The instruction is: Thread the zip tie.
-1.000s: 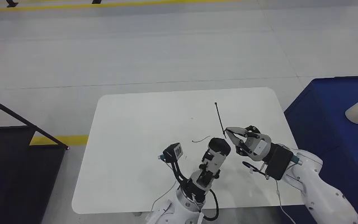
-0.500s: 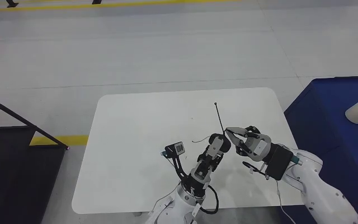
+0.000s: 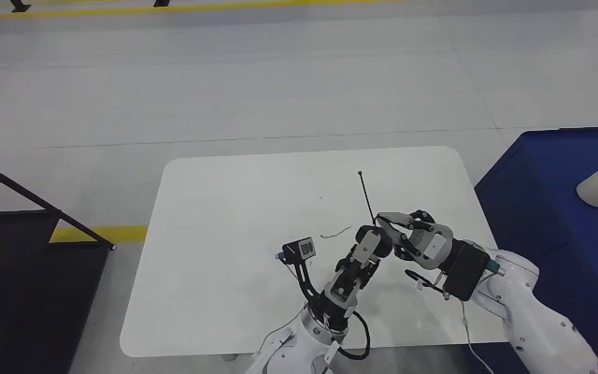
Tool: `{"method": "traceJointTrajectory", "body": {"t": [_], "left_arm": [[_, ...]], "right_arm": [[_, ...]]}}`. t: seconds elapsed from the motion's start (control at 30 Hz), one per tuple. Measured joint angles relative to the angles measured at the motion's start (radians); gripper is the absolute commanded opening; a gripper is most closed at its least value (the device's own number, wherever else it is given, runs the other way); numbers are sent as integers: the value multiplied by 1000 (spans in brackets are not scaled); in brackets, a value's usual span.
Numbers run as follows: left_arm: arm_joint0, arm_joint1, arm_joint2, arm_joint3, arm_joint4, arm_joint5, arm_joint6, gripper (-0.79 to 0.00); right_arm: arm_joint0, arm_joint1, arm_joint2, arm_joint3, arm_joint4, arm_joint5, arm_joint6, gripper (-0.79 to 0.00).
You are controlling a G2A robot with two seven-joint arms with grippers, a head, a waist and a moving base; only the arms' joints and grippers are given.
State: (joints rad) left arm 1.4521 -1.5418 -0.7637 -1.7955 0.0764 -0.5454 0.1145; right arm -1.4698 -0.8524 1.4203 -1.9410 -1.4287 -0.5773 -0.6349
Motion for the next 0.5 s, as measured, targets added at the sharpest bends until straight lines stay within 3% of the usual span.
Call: {"method": "traceJointTrajectory", "body": {"t": [0.5], "left_arm": [[-4, -9, 2, 6, 17, -1, 14, -499]], "right_arm": [[0, 0, 0, 0, 0, 0, 0, -785]]}}
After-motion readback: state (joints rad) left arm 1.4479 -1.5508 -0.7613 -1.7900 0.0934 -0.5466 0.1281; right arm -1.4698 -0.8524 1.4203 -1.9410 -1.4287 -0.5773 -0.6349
